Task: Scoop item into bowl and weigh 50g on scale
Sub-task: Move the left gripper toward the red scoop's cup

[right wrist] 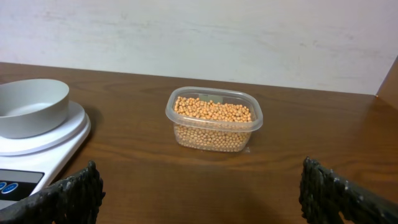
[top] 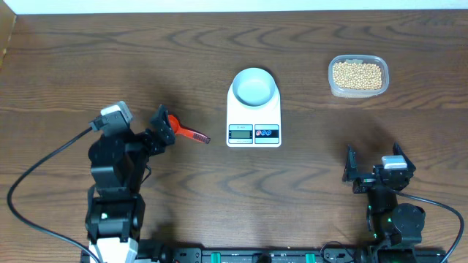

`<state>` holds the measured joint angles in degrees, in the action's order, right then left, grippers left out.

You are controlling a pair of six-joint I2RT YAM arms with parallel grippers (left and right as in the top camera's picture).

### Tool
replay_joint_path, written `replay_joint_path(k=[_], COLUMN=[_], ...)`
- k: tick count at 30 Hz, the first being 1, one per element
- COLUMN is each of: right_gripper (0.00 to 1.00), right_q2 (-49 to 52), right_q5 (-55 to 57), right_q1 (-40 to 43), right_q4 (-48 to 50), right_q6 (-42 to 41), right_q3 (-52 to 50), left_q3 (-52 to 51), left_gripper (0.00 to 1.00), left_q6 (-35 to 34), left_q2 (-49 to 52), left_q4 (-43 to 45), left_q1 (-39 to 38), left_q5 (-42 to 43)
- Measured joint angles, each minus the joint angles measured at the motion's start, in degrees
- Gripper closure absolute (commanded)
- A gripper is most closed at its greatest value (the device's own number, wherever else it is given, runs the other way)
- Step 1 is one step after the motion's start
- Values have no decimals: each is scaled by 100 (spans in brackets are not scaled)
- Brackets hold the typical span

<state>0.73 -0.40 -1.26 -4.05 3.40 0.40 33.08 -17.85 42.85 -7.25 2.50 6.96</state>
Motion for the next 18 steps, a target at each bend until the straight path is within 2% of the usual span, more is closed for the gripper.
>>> replay_joint_path(k=[7,18], right_gripper=[1,1], right_q2=[0,0], right_q5=[0,0], right_q1=[0,0], right_q4=[0,0], right_q6=[0,-2], right_q3=[0,0], left_q3=[540,737], left_gripper=[0,6], left_q6=[-153,-962], left_q2=[608,1110], left_q4=[-643,-1279], left_q1=[0,0], left_q5=[-313,-1086])
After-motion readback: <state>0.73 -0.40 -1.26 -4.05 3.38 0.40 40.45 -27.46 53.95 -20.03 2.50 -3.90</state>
